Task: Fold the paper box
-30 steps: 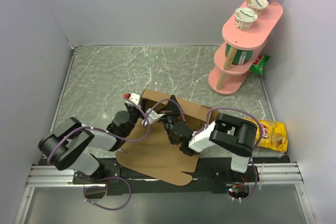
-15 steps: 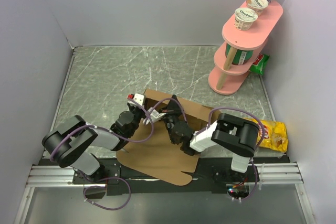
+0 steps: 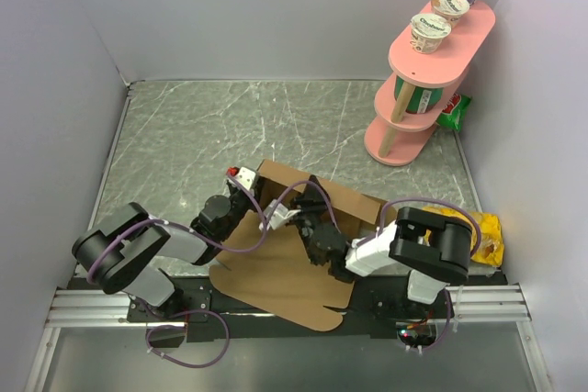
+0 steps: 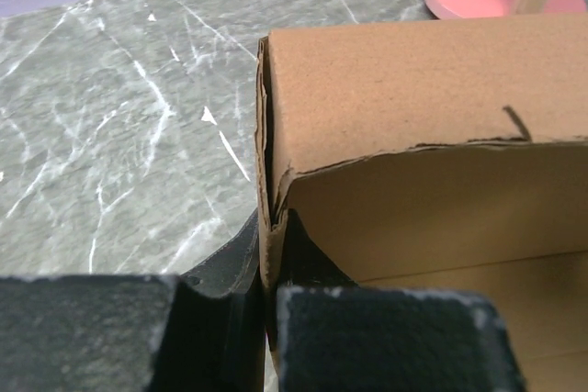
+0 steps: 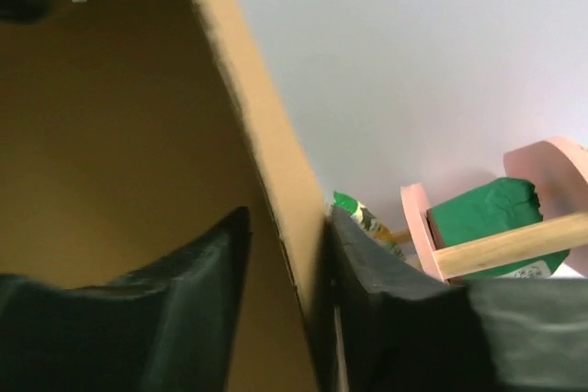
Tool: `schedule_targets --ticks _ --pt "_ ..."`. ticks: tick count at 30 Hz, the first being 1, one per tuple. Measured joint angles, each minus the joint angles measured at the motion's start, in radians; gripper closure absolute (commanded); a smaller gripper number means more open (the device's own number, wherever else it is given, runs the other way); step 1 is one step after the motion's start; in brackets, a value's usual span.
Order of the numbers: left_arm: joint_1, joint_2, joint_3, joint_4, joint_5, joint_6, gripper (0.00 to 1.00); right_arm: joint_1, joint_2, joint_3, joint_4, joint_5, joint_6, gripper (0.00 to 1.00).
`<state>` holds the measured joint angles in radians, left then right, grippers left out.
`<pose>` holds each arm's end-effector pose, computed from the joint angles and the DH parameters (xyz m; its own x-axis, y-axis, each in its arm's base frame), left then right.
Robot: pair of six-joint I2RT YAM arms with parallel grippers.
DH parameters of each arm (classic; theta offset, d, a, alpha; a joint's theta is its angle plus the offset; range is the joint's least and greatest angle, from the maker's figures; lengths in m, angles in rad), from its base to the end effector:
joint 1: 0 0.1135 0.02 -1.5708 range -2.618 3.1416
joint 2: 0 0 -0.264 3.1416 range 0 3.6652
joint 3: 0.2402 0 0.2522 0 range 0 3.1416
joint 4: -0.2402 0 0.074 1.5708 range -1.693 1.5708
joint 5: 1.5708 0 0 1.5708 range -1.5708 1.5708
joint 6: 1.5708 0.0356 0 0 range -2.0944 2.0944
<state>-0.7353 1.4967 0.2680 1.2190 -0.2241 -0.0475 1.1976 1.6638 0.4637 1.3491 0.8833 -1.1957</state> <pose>0.1891 -0.1604 0.1651 -0.0304 -0.0349 -0.9989 0.4883 0.8715 -0.0453 0.1294 0.2551 0.1841 0.3104 -0.8268 -0.4691 -0.0640 0.4741 -0.8781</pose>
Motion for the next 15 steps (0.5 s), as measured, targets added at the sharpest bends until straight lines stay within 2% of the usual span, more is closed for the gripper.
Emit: schedule_targets --ticks 2,3,6,15 --pt "0.0 0.0 0.0 0.0 0.011 0.0 0.99 0.026 -0.006 -0.015 0.0 0.015 -0.02 0.4" --pt "0.0 0.0 0.0 0.0 0.015 0.0 0.99 0.04 -0.009 -0.023 -0.002 0.026 -0.034 0.34" --pt "0.001 0.0 0.0 -0.002 0.018 -0.001 0.99 0.081 -0.01 -0.039 -0.008 0.074 -0.1 0.3" --pt "0.001 -0.027 0.0 -0.039 0.005 -0.001 0.99 0.262 -0.071 -0.045 -0.054 0.219 -0.204 0.27"
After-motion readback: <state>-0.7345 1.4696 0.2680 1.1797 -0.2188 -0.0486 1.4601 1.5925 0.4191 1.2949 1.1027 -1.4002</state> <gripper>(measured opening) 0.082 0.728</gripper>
